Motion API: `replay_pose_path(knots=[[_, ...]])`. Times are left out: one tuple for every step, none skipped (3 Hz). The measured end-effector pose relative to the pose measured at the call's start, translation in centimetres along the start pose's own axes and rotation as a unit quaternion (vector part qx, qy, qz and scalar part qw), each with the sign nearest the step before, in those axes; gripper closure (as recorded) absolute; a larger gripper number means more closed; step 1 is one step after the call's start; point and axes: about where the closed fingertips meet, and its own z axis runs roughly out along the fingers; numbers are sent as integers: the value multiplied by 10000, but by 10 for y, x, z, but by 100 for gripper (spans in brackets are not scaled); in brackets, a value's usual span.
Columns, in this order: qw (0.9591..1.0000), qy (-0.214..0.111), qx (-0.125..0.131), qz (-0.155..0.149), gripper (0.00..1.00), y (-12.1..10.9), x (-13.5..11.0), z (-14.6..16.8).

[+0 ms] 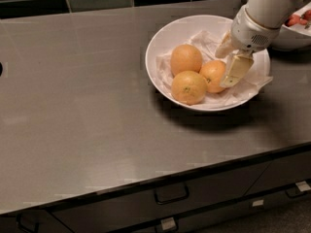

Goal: Pick orange from white bowl

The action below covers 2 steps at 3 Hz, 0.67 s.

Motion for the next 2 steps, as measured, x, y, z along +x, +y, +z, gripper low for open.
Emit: replay_pose_path(knots=[[10000,-20,-35,0,36,0,-1,3],[10000,-40,-76,-5,35,0,-3,7]])
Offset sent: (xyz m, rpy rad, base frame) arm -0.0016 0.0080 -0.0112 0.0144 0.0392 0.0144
